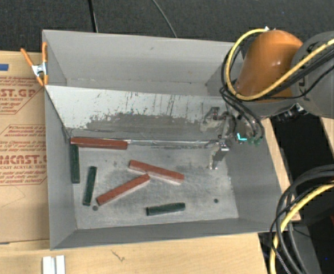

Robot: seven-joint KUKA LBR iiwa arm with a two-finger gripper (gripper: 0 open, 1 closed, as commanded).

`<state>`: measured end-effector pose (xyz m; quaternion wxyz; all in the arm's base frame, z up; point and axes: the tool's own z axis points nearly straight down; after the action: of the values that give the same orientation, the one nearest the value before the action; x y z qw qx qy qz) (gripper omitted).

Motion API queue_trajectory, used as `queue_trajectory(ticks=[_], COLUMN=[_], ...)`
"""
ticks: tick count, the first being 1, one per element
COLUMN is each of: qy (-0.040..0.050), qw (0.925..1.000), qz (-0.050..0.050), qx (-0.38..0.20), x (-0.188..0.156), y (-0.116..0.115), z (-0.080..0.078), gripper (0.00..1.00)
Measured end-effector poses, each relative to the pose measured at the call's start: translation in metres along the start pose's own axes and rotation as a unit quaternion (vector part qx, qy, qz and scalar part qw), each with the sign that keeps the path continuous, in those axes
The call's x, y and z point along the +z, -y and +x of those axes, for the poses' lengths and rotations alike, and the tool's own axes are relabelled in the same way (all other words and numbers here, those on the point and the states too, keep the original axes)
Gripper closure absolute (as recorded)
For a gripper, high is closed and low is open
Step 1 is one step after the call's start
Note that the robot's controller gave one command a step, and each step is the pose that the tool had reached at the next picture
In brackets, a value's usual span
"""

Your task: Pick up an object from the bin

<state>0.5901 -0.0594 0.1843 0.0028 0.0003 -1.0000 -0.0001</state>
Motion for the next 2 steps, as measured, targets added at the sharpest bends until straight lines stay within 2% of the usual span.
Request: queue_trajectory(ticks=[1, 2], qy=[0.0037, 0.007], qw=[1.0, 0.9995], qz=[0.0, 0.001], qx=[0.0, -0.03], x=[-0.005, 0.033], y=[0.0, -0.009], z=[-0.002, 0.001], gripper=[0.0, 0.0])
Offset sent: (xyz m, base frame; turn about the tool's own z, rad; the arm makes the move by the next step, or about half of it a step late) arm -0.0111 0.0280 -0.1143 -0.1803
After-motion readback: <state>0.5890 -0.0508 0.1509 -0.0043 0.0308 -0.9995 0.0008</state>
